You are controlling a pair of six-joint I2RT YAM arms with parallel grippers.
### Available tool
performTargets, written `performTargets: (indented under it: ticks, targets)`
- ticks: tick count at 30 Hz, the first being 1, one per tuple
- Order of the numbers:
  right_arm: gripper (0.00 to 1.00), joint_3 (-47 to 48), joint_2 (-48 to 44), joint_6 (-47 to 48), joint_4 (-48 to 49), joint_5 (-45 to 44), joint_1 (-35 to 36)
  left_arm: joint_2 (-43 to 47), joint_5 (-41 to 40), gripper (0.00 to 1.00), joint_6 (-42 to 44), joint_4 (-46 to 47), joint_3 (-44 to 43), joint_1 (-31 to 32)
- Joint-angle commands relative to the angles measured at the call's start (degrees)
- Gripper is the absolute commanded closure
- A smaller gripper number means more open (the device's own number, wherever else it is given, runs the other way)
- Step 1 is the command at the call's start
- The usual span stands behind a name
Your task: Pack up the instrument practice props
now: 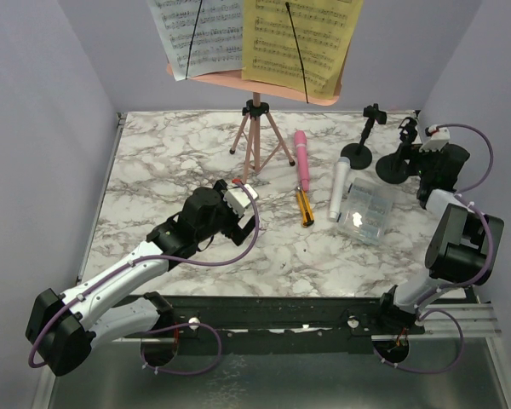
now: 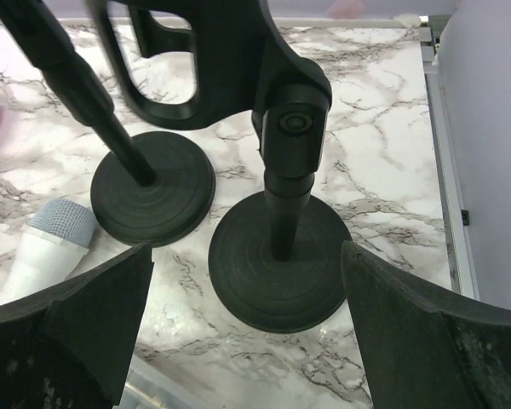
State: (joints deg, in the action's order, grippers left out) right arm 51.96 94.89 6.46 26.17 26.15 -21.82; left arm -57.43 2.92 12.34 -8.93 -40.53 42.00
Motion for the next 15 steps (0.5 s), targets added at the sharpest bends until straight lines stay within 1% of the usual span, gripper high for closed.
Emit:
performTargets:
  ticks: [1, 7, 10, 15]
  targets:
    - [0.04, -3.1, -5.2, -0.1, 2.4, -1.7, -0.4, 0.7, -0.4, 0.01, 0.3, 0.2, 0.6, -0.2]
    - [0.04, -8.7, -12.2, -0.3, 1.2, -2.1, -0.9, 0.7, -0.8, 0.01, 0.4, 0.3, 0.8, -0.1]
    - [0.02, -11.4, -16.3, 0.0, 0.1, -2.0, -1.0, 0.5, -0.3, 0.01, 0.2, 0.3, 0.7, -0.2]
    - [0.02, -13.7, -23.9, -0.2, -5.2, -0.2, -1.2, 0.1, -0.3, 0.01, -0.1, 0.3, 0.6, -0.1]
